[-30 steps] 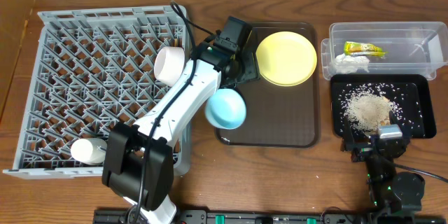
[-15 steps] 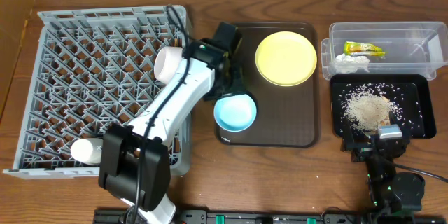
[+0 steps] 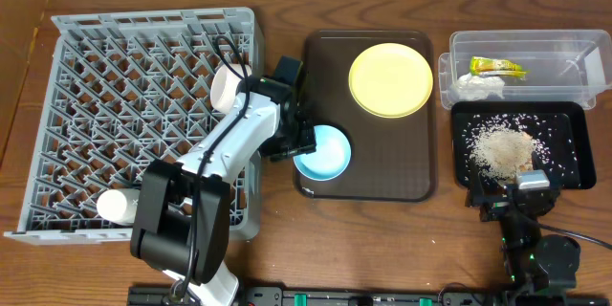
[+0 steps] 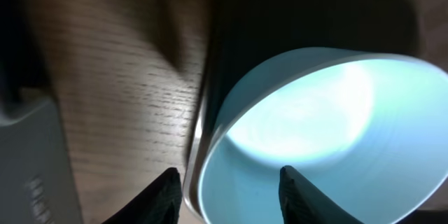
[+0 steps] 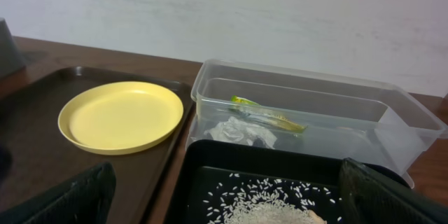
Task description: Sort waste into correct bins and load items into the dishwasher
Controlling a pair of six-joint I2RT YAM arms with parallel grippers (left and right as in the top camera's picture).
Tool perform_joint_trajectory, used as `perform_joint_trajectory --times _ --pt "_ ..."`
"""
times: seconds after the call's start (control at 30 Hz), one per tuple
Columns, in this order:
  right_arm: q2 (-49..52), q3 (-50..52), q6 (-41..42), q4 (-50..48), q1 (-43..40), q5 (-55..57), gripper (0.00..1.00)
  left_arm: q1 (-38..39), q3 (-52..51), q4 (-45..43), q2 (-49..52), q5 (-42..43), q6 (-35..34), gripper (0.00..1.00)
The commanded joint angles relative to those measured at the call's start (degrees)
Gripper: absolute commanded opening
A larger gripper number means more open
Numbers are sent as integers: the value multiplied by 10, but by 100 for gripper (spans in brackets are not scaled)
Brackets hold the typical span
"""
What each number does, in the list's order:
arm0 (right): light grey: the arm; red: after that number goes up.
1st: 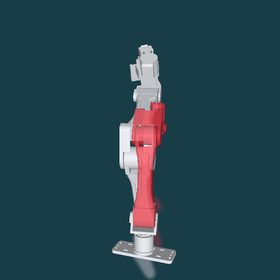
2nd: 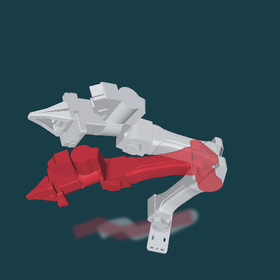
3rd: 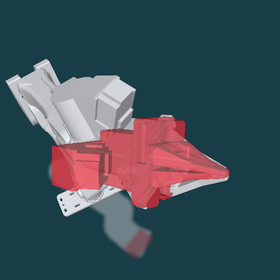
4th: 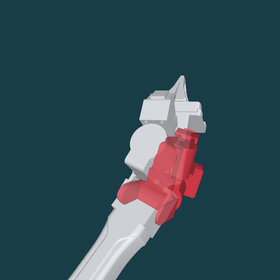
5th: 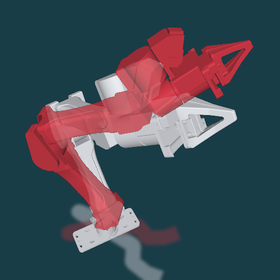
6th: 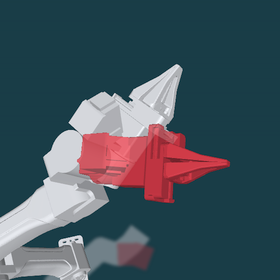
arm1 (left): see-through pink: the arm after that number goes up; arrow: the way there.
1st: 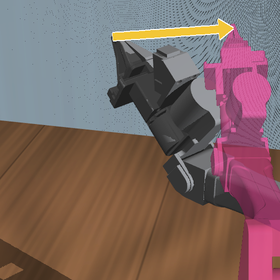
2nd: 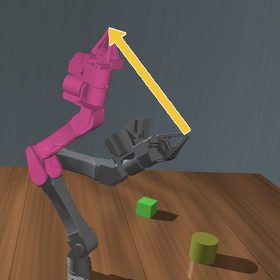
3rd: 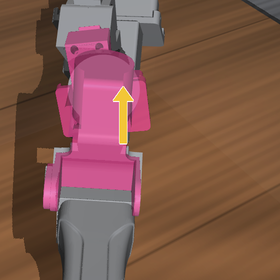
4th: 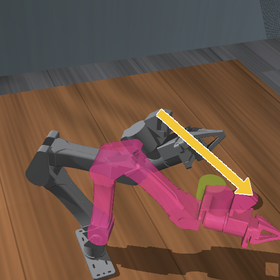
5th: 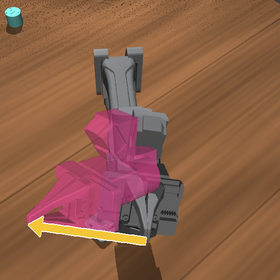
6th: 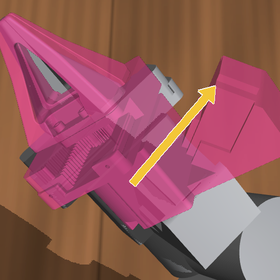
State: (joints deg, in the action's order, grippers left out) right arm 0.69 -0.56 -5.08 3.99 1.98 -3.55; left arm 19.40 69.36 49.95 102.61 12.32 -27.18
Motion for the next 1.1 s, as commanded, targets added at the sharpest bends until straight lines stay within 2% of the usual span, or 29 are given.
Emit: perform_joint_trajectory --times 0.0,0.2,0.3,0.37,0.5,0.63,0.77,0.87,0.93,1.07 --pt "-3 2 -6 0 -5 3 99 9 -22 -30 9 42 13 43" --pt "-3 2 -6 0 -5 3 99 45 -71 -128 11 124 12 40" --pt "-3 2 -5 0 -5 3 99 62 -90 -160 12 127 10 37" --pt "-3 2 -6 0 -5 3 99 66 -99 -180 12 127 5 29" --pt "-3 2 -5 0 -5 3 99 67 -114 -231 14 118 1 8" --pt "-3 2 -6 0 -5 3 99 66 -115 -249 13 112 2 8" --pt "-3 2 -5 0 -5 3 99 42 -90 -217 -21 99 2 8" --pt "-3 2 -6 0 -5 3 99 15 -56 -163 -86 31 10 8" --pt "-3 2 -6 0 -5 3 99 2 -38 -133 -154 -42 34 7" --pt "-3 2 -6 0 -5 3 99 1 -34 -85 -275 -239 43 8"
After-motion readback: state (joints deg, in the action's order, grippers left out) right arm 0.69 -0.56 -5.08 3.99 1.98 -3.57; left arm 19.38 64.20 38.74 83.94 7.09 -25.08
